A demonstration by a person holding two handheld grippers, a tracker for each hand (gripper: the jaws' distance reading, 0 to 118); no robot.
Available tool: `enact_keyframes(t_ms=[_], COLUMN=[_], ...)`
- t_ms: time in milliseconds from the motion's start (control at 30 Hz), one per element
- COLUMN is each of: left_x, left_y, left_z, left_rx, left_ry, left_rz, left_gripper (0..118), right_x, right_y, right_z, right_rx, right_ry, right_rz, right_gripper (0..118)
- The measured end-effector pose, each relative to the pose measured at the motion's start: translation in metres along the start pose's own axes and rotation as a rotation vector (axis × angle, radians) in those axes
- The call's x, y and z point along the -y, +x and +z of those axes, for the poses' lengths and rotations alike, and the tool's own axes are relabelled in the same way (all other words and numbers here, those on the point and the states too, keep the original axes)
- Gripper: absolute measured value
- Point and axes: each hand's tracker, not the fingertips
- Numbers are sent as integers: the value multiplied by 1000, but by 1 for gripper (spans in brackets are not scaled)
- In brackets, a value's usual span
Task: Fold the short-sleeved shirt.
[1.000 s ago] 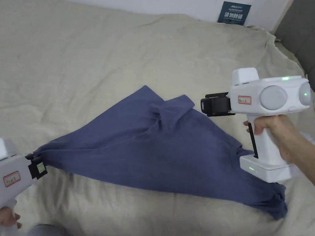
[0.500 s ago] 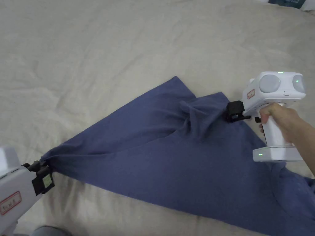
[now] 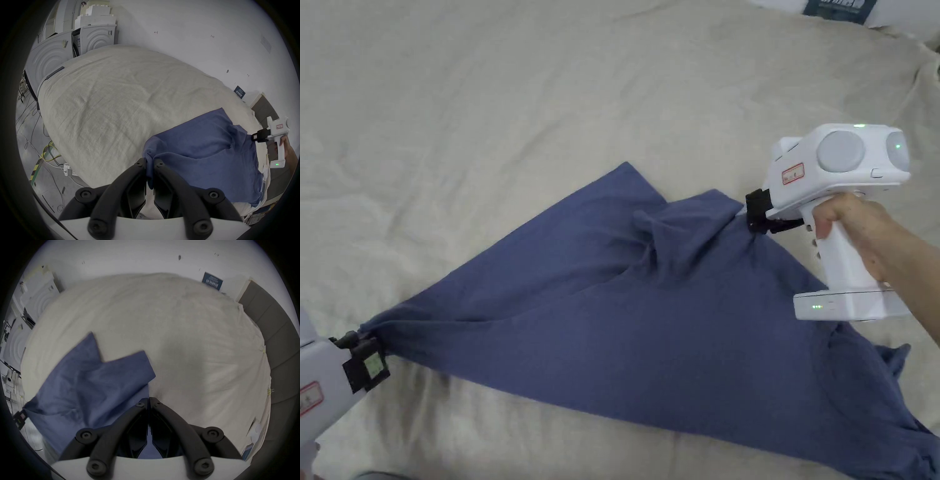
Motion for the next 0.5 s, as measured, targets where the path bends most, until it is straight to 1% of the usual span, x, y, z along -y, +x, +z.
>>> enact_keyframes(t_ms=[200,300,333,367,500], left_x=[-14,-27,-31,-36,-59], left_y=[7,13,14,14,25], left_z=[20,38,44,49,76], left_rx=[50,75,81,92,163], left_ry=[57,108,127,141,190], left_rz=[9,15,22,28,20], left_gripper=[4,4,4,4,4], right_x=[24,48,56,66,96], right_y=[12,24,28,34,56], right_z=[125,193,214,236,314], right_rx=[-55,-66,-86,-87,-30], right_ry=[161,264,282,309,404], right_rz=[-49,-64,-59,-69,-75], right_gripper=[0,0,0,0,0])
